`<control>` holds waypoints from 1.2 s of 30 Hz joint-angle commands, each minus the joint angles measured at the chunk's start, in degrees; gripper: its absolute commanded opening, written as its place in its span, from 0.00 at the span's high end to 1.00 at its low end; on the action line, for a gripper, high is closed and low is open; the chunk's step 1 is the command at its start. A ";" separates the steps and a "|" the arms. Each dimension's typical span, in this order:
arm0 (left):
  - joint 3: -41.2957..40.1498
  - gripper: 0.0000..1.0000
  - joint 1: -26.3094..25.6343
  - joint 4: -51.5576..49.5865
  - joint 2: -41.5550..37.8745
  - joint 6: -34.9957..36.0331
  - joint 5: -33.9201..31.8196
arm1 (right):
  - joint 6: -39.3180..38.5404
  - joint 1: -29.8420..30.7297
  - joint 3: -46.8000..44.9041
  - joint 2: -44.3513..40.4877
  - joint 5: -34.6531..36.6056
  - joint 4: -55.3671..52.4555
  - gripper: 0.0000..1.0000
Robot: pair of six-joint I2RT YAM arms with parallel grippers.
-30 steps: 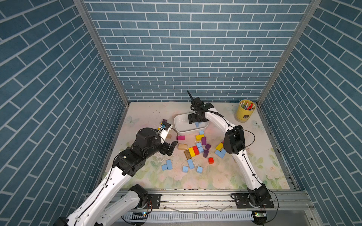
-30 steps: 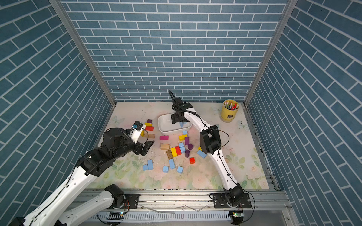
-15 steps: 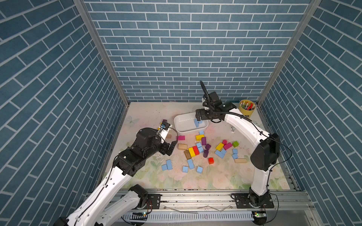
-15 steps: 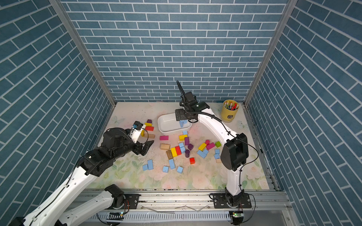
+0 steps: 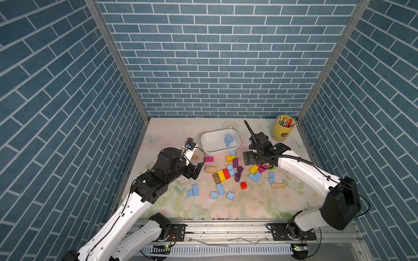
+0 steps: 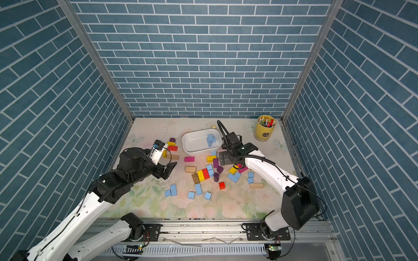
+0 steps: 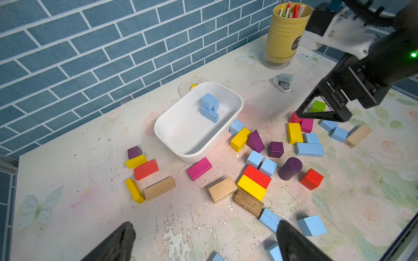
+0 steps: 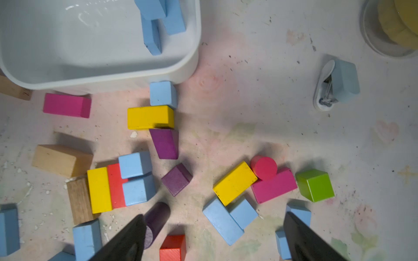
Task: Pick out the blue building blocks
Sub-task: Pick up the building block from the center of the board.
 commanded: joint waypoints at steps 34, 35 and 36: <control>-1.63 0.01 -0.27 -1.34 -1.03 0.23 0.00 | 4.78 2.42 12.94 28.78 -1.98 21.00 0.39; -1.55 0.01 -0.24 -1.43 -1.01 0.23 -0.06 | 4.56 2.58 13.04 29.41 -1.69 21.84 0.40; -1.55 0.01 -0.25 -1.44 -1.03 0.24 -0.07 | 4.54 2.71 13.21 30.02 -1.52 22.33 0.41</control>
